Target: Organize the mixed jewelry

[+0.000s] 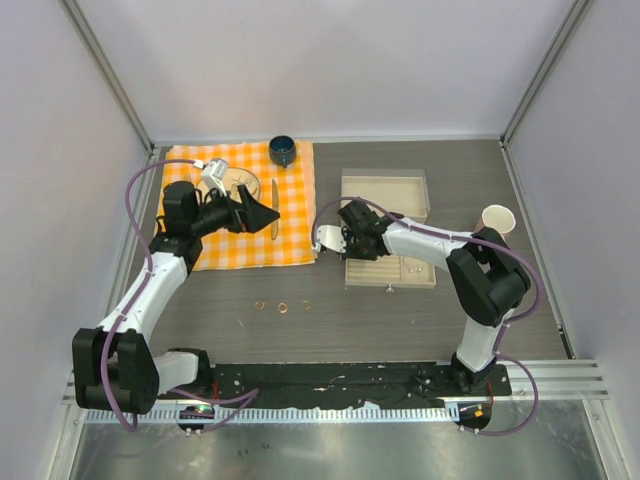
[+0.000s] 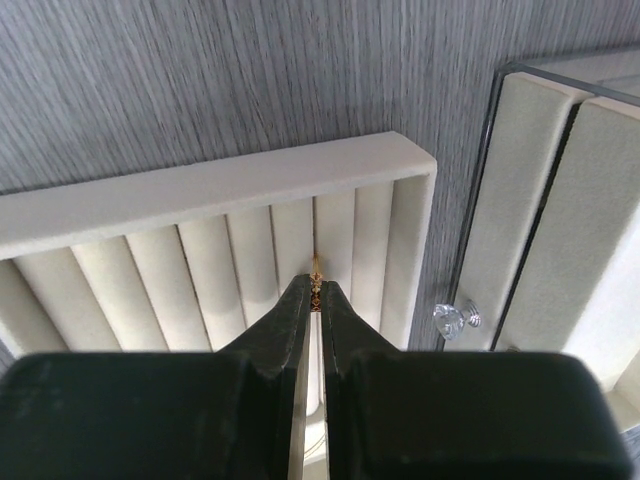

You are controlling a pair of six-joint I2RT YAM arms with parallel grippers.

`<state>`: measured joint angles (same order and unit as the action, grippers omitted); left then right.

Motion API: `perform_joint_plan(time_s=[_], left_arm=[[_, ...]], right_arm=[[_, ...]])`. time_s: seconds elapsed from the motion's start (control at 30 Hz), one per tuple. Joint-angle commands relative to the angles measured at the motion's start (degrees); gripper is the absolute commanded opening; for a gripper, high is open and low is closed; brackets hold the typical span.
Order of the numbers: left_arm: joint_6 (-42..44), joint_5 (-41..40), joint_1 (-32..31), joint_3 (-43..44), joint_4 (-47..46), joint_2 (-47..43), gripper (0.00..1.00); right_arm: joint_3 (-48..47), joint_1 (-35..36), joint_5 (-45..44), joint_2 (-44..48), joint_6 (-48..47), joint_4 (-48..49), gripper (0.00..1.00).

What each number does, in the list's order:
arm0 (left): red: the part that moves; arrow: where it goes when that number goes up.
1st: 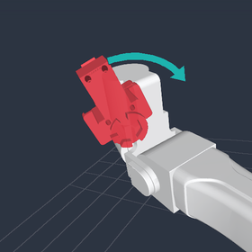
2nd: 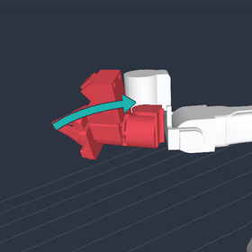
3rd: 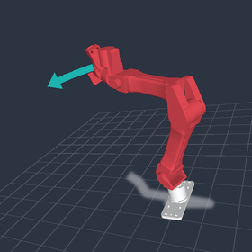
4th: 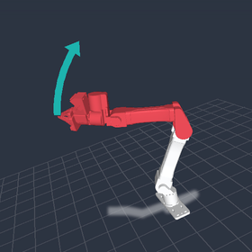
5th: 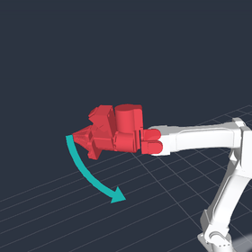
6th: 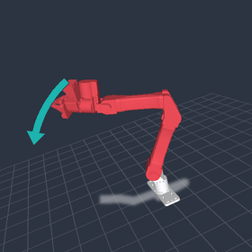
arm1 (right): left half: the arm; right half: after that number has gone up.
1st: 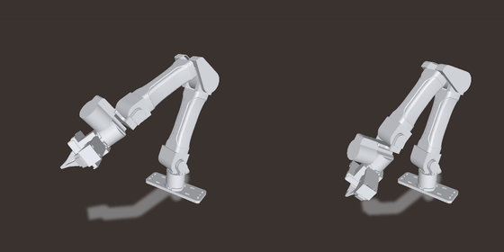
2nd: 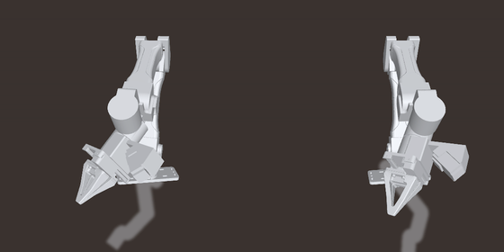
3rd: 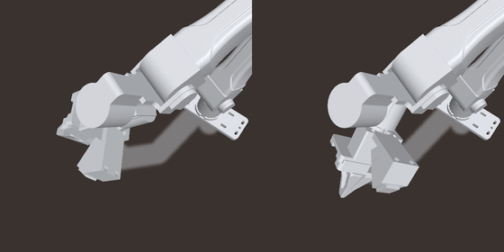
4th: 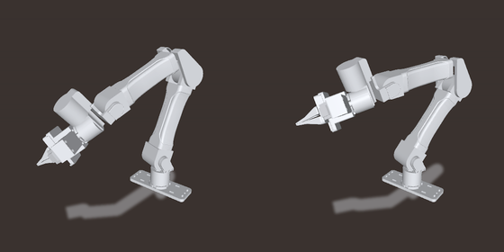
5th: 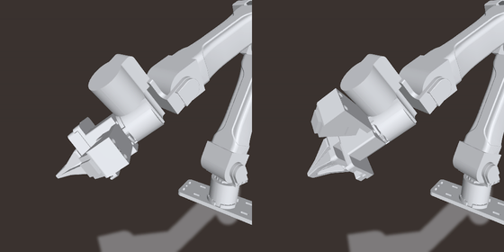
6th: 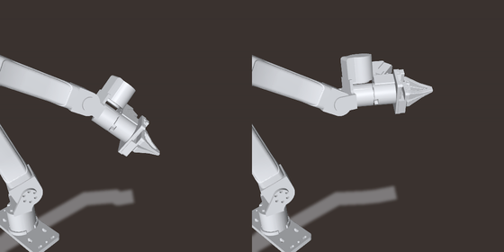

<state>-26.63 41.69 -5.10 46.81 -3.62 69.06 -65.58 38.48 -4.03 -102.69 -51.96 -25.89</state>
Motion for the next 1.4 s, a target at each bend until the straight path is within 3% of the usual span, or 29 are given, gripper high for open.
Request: perform_joint_plan(time_s=[0.0, 0.77, 1.37], left_arm=[[-0.4, 1.6, 0.5, 1.0, -2.7, 0.1, 1.0], [-0.8, 2.9, 0.6, 0.7, -3.3, -0.2, 1.0], [0.0, 2.9, 0.7, 1.0, -2.4, -1.3, 1.0]], right_arm=[[-1.7, 0.1, -0.4, -1.5, -1.1, -0.2, 0.01], [-7.2, -0.8, -0.8, -7.1, -3.1, -3.8, 0.01], [-8.3, -0.9, -3.3, -1.8, 0.0, -3.9, 0.29]])
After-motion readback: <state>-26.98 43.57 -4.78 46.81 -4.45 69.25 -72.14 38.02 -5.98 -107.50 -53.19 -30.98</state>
